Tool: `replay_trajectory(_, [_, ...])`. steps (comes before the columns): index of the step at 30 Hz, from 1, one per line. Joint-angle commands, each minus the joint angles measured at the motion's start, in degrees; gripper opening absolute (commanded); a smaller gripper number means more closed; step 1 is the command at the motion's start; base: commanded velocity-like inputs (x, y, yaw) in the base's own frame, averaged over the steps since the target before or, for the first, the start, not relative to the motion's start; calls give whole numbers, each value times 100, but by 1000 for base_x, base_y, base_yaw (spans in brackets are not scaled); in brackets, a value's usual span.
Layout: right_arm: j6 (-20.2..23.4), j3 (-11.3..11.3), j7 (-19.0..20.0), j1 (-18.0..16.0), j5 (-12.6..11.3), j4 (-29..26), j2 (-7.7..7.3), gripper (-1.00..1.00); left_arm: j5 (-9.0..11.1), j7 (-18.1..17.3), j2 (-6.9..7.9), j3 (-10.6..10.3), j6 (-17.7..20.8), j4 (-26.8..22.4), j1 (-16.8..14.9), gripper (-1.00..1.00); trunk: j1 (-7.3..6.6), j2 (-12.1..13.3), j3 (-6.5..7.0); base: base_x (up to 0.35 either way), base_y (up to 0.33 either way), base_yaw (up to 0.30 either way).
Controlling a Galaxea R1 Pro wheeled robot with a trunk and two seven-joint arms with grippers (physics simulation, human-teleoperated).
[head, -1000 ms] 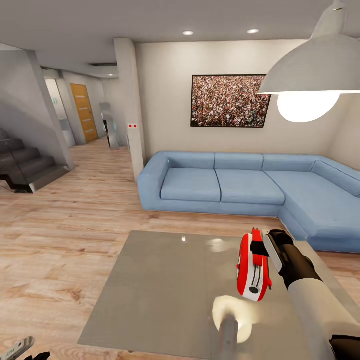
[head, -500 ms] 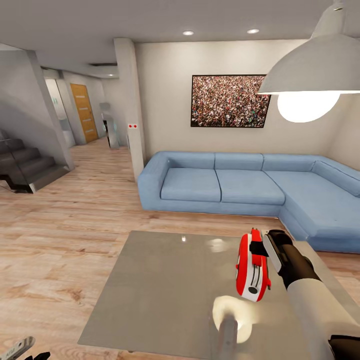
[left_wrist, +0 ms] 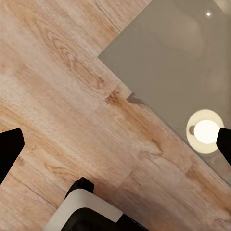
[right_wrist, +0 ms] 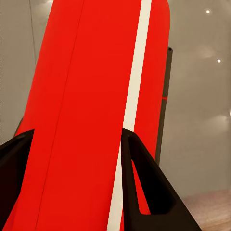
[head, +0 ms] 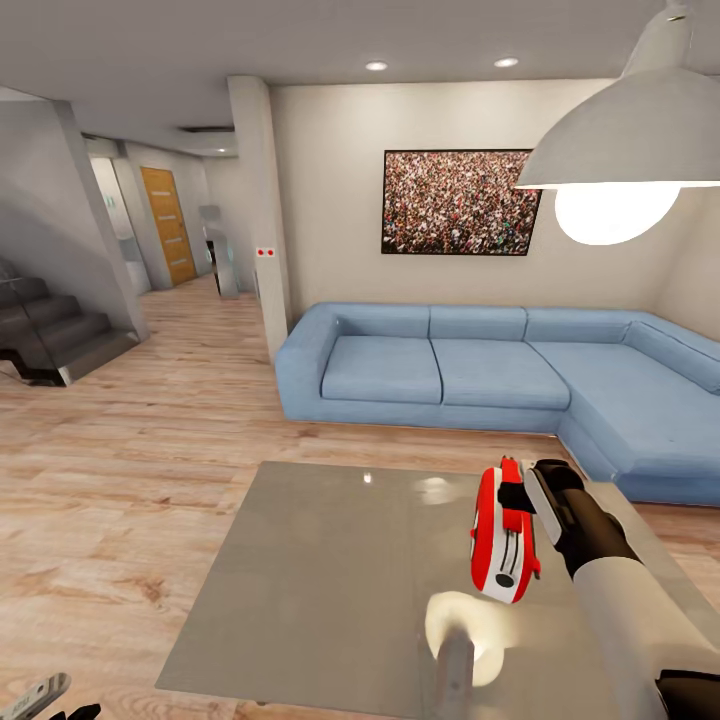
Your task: Turn on the radio receiver that's on the table in the living room.
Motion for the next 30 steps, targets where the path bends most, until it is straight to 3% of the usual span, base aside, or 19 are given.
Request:
replay_trajectory(1, [0, 0, 3, -1, 11, 0, 2, -100, 0, 0, 0, 0, 0, 0, 0, 100, 0, -1, 0, 0, 0, 0])
replay_trajectory(12, [25, 5, -4, -1, 13, -6, -2, -100, -2, 0, -26, -9, 7, -142, -2, 100, 0, -1, 0, 0, 0, 0])
replay_trajectory(18, [22, 48, -4, -1, 17, 1, 17, -100, -1, 0, -25, -285, 10, -154, -2, 100, 0, -1, 0, 0, 0, 0])
replay_trajectory(20, [18, 176, 1, -1, 18, 1, 33, -100, 0, -3, -21, -326, 8, -156, -2, 100, 0, -1, 0, 0, 0, 0])
replay_trajectory(23, [6, 542, 10, -1, 19, 2, 45, -100, 0, -22, -19, -359, -12, -156, -2, 100, 0, -1, 0, 0, 0, 0])
replay_trajectory(28, [-9, 1502, 12, -1, 18, 10, 50, -100, -5, -48, -18, -393, -54, -151, -2, 100, 0, -1, 0, 0, 0, 0])
replay_trajectory(30, [-13, 1774, 16, -1, 11, 10, 50, -100, -7, -53, -14, -415, -54, -150, -2, 100, 0, -1, 0, 0, 0, 0])
